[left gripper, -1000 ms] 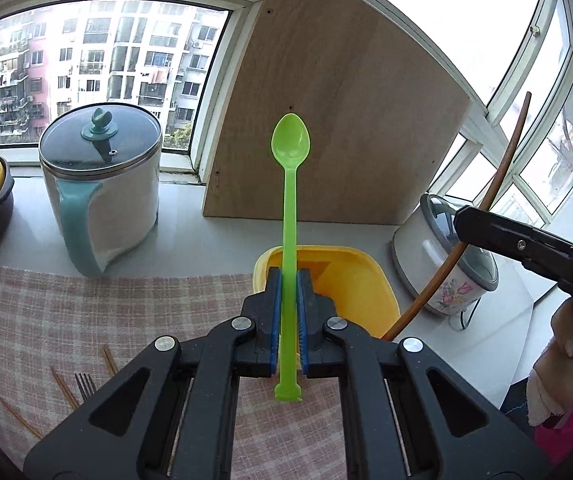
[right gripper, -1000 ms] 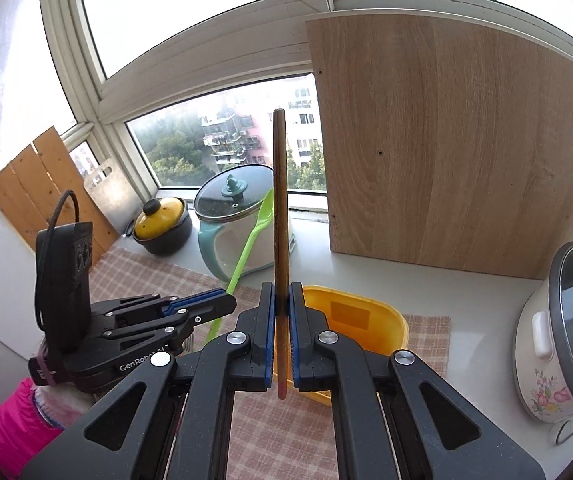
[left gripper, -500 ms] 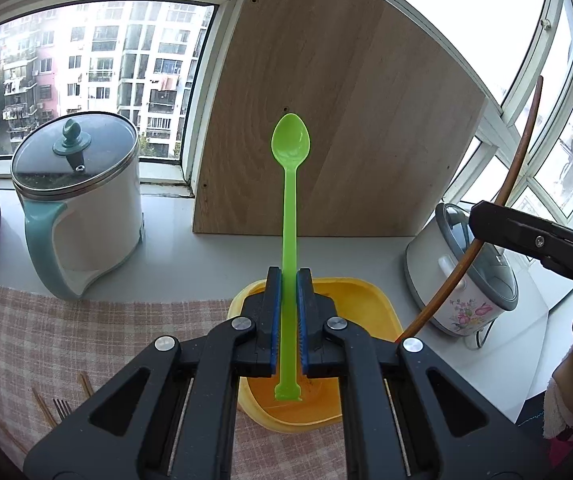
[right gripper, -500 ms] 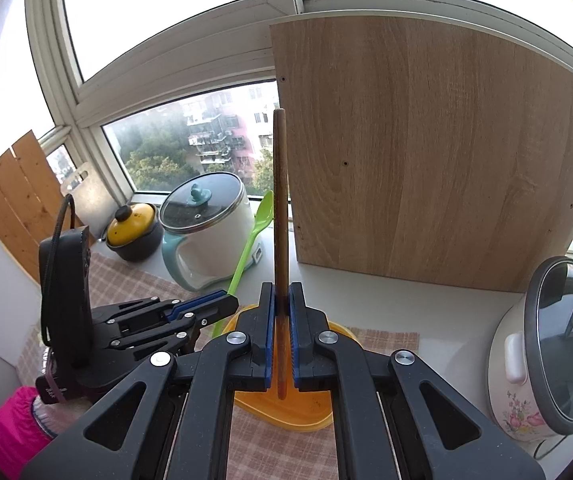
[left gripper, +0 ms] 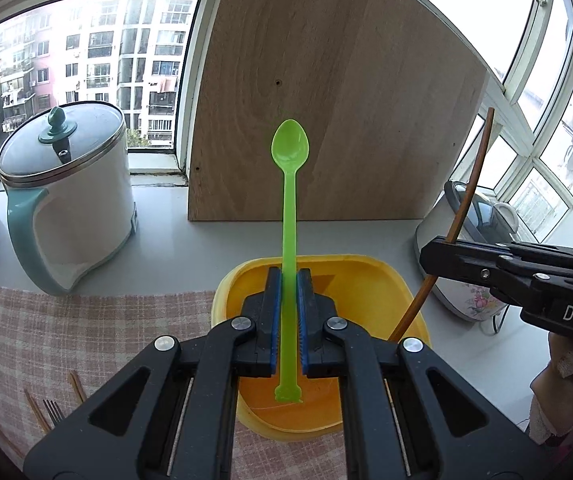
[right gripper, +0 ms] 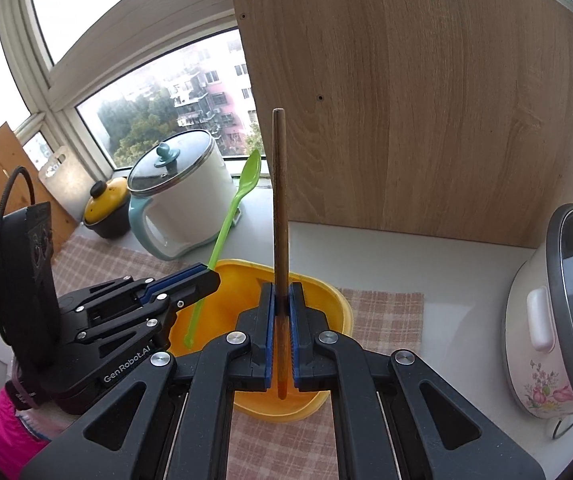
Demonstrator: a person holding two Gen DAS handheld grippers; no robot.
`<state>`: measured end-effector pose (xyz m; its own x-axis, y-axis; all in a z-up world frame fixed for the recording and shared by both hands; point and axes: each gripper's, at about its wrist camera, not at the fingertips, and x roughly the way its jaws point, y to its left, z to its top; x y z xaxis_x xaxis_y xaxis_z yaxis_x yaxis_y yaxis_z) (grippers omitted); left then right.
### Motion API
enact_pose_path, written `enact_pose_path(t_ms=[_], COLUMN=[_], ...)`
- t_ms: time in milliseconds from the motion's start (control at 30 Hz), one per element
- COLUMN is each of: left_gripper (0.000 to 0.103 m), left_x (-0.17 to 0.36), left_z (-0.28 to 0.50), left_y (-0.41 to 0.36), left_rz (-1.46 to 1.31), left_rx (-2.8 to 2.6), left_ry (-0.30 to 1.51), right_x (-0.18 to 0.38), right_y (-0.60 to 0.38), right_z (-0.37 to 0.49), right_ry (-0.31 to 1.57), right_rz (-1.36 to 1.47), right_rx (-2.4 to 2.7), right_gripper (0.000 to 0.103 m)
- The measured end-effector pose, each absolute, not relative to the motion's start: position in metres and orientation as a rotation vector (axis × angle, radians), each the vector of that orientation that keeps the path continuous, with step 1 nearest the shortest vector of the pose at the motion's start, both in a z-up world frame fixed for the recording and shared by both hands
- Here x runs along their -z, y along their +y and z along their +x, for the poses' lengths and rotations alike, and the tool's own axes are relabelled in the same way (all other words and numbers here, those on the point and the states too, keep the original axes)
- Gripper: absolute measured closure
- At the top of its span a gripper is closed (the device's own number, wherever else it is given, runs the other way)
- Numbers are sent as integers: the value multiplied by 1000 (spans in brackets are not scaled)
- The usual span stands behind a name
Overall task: Organize utensils
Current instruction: 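Carry the green spoon and chopstick over the yellow holder with both tools, then open both tools to drop the spoon and chopstick into the yellow holder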
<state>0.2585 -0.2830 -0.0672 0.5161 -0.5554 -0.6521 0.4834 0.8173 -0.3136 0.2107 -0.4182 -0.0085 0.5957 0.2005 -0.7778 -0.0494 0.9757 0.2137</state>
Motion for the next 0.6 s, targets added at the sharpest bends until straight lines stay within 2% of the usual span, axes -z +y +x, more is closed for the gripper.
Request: enact_pose_path(t_ms=[467, 500, 600], left_gripper=[97, 95, 80], left_x=[81, 81, 79], left_z=[248, 249, 247], left_y=[-288, -288, -289], left_rz=[-49, -50, -47], left_rx=[633, 634, 635], left_ry=[893, 907, 901], right_x=[28, 29, 33], right_y=[-421, -421, -420], right_z=[202, 202, 202], right_ry=[960, 964, 977], right_rz=[173, 169, 165], right_rx=[-126, -125, -118], right_gripper=[98, 98, 98])
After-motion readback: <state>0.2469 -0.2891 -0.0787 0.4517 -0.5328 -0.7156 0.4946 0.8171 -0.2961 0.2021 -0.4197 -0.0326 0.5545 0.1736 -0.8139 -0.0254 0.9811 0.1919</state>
